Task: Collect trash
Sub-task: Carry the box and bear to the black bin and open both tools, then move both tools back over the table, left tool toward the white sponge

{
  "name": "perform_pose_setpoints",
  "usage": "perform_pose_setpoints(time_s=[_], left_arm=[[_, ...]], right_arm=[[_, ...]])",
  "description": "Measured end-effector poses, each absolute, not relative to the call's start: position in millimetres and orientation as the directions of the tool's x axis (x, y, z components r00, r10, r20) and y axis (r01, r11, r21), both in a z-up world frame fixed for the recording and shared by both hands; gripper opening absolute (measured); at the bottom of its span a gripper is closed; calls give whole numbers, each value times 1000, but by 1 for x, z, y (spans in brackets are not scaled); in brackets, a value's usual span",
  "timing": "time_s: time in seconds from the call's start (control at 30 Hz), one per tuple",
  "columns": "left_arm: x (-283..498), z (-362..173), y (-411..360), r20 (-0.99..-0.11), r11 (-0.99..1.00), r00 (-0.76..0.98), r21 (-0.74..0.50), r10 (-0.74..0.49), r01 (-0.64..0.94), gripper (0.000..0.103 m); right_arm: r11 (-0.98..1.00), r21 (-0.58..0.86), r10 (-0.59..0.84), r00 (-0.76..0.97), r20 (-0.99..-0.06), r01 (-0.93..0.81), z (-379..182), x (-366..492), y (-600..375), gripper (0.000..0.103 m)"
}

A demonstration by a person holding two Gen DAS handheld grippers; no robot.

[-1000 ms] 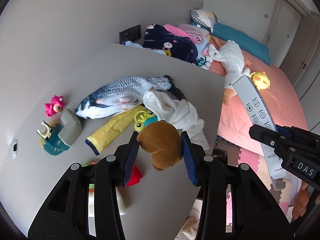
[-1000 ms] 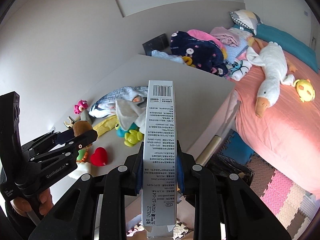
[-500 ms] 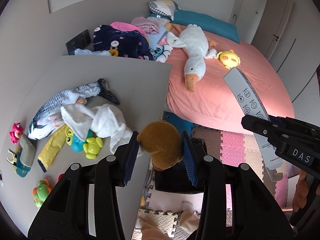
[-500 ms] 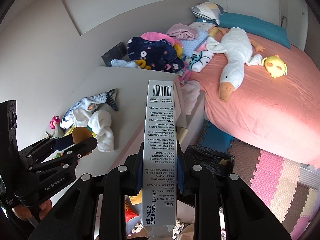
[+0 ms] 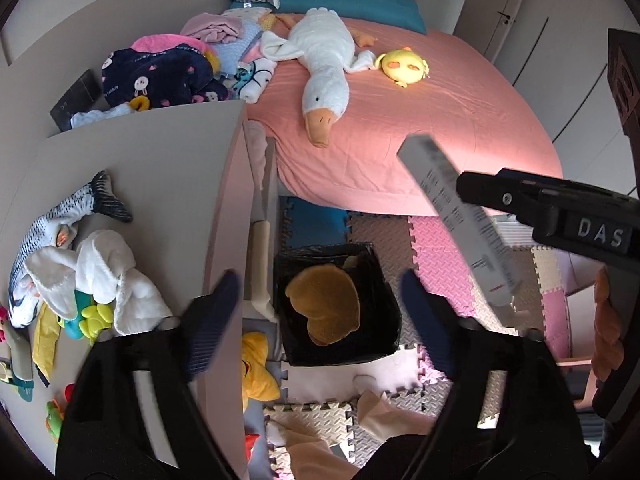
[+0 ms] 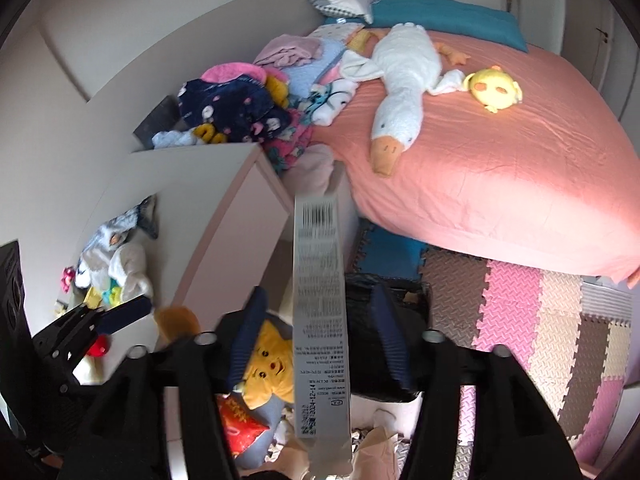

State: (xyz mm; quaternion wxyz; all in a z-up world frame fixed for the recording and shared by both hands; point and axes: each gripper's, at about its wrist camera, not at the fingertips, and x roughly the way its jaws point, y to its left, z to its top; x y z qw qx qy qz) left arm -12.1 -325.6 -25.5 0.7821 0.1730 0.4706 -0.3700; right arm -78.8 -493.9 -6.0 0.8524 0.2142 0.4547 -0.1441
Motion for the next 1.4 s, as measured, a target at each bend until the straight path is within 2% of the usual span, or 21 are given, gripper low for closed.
perform_pose_setpoints(time_s=[0.3,0.7,1.4], left_arm=[[-7,-34,-333,-876,684,288,-63,-387,727,98],[-8,-33,-313,-874,721,319,-49,-366,691,98],[-16,-33,-216,-870,839,402,-24,-285,543,98]], right_arm=[[839,205,-144,571,-808,503,10,-83,-527,73],[866,213,-111,587,-802,453,12,-74,-512,74],[947,199,22,569,-822,252,5,-42,-419,74]])
